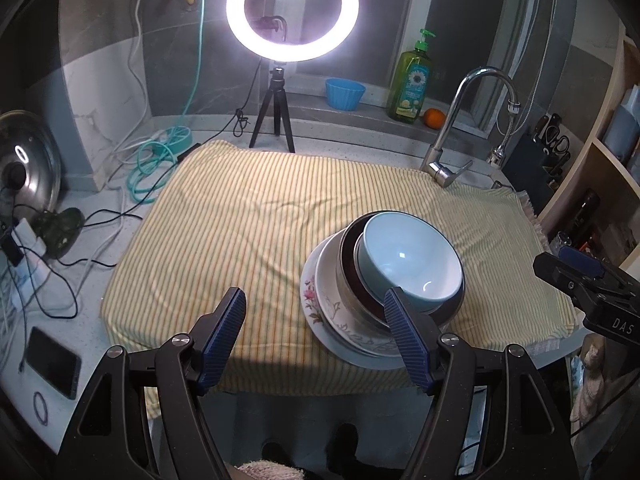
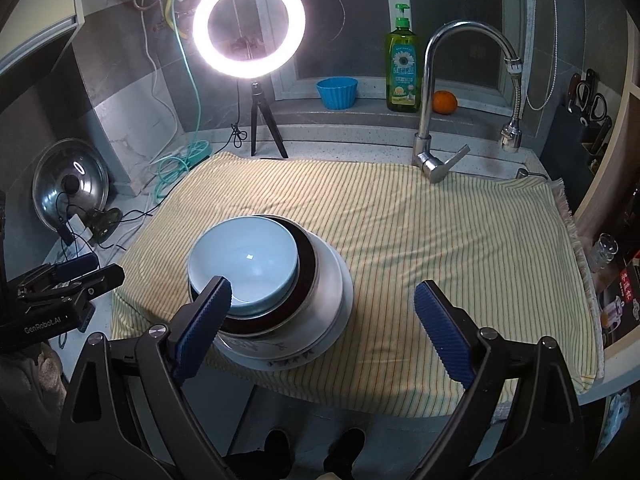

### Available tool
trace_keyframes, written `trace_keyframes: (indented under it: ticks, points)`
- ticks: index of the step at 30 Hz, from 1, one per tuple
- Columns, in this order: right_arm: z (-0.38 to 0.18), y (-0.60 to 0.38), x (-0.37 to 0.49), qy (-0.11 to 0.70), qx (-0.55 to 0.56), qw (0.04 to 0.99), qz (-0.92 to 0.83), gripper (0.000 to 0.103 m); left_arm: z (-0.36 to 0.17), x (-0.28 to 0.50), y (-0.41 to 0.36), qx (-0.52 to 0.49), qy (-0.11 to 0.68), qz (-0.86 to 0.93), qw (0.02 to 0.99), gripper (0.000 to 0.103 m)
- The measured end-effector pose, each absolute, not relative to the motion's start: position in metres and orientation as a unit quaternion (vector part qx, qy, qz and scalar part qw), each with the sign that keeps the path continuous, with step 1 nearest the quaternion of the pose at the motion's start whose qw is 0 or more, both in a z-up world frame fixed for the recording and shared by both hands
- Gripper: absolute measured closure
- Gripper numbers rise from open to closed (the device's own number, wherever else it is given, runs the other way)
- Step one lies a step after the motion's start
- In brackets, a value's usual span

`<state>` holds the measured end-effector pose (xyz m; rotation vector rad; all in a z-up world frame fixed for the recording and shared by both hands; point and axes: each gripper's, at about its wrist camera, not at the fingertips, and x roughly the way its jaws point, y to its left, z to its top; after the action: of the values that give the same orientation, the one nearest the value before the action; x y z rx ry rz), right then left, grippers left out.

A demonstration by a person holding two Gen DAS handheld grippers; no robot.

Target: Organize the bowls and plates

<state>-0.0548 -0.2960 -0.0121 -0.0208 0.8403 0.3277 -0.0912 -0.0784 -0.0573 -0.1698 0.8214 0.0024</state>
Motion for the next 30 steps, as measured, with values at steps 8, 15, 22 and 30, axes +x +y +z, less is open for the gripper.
trace_keyframes:
  ticks: [8, 15, 22, 30]
  points:
    - [-0.0092, -0.2926, -0.0541, 0.400, -0.019, 0.902, 0.163, 0.008, -0.0542, -0.0906, -0.0781, -0.087, 0.394, 0.001, 0.915, 0.031]
    - [-0.0116, -0.2917, -0.0522, 0.404, -0.019, 0.900, 0.165, 0.008, -0.0550, -0.0888, -0.0804, -0.085, 0.396, 0.004, 0.914, 0.031]
    - [-0.0123, -0.2919, -0.0491, 0.402, -0.021, 0.900, 0.167, 0.008, -0.0545, -0.0883, -0.0817, -0.085, 0.395, 0.004, 0.915, 0.031]
    - [-0.0130, -0.2914, -0.0489, 0.403, -0.021, 0.900, 0.167, 0.008, -0.0555, -0.0853, -0.0824, -0.082, 0.397, 0.003, 0.914, 0.031]
